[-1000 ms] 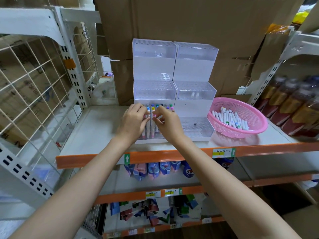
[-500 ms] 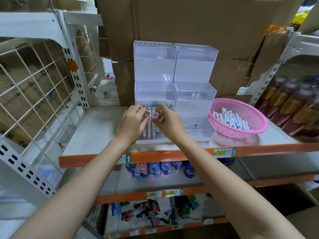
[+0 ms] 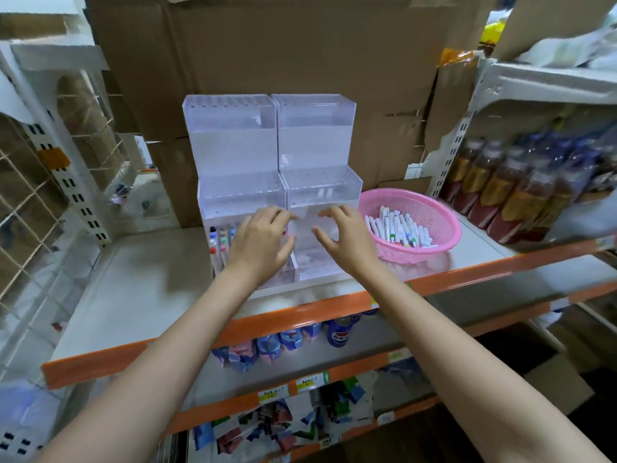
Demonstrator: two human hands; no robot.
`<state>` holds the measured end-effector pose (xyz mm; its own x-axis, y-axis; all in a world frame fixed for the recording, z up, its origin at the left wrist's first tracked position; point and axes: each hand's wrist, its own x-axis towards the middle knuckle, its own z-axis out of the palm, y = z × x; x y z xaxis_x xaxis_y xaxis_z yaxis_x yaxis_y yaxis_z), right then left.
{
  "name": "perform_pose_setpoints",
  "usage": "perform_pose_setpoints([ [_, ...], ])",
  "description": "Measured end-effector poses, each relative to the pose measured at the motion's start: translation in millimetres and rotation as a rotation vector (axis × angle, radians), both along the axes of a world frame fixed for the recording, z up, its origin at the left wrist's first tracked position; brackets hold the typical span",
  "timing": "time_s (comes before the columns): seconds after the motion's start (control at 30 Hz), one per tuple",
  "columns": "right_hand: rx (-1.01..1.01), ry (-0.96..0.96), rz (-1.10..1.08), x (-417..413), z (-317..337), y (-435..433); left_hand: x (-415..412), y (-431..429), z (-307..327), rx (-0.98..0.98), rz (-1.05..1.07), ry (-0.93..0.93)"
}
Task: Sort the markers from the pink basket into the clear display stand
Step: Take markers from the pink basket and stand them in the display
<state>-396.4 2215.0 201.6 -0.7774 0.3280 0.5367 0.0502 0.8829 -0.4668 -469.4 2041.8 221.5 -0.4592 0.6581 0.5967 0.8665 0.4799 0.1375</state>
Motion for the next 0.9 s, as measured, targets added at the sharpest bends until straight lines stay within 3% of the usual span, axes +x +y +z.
perform_pose_setpoints([
  [0.3,0.048,-0.253,-0.364,32.2,-5.9,98.0,15.6,118.6,-7.2,-0.146,-0.148,-0.137],
  [0.57,0.037,-0.447,-0.360,37.5,-12.3,173.9,27.4,210.7,-26.2,-0.284,-0.189,-0.179],
  [0.9,0.070,-0.596,-0.255,8.7,-32.7,225.5,7.8,271.7,-36.6,-0.507,-0.006,-0.360],
])
